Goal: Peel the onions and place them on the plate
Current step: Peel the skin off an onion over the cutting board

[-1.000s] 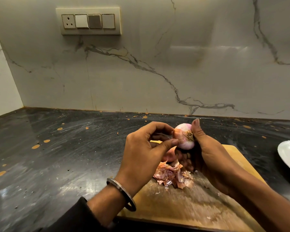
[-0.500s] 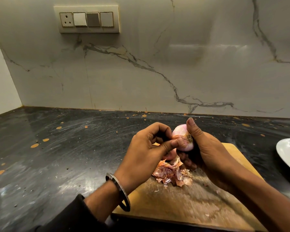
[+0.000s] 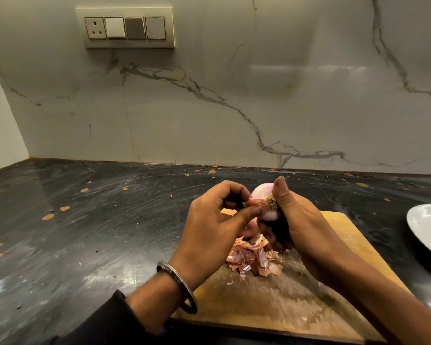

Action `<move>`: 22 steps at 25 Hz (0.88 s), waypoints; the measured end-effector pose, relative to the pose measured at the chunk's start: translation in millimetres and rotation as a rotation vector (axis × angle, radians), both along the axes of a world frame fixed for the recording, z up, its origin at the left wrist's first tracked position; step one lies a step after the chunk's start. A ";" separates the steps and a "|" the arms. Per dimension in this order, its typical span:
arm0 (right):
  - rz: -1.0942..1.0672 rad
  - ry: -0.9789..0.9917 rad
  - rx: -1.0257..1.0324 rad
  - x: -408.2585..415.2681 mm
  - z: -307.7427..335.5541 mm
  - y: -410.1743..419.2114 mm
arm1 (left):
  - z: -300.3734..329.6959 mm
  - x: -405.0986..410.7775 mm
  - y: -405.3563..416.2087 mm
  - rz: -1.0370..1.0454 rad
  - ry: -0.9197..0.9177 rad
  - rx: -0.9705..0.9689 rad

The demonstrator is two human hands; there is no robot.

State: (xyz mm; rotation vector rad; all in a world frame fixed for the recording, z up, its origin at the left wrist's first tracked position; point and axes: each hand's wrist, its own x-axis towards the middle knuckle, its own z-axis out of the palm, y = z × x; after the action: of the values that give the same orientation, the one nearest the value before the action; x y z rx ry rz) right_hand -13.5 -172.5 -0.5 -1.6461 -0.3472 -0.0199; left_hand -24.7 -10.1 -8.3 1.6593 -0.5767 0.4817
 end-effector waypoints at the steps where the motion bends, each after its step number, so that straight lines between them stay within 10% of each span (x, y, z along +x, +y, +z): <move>1: 0.003 0.002 -0.003 0.0 -0.7 0.3 | 0.0 1.2 0.6 0.023 -0.001 -0.004; 22: 0.024 -0.127 0.019 -6.6 -3.3 5.4 | 1.9 1.2 4.0 0.295 -0.130 0.143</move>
State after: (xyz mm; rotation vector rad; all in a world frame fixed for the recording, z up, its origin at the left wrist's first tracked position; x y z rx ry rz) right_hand -20.2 -167.1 -3.8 -1.6251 -0.4621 -0.1095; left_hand -23.5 -6.1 -6.4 1.8706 -0.4714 0.7825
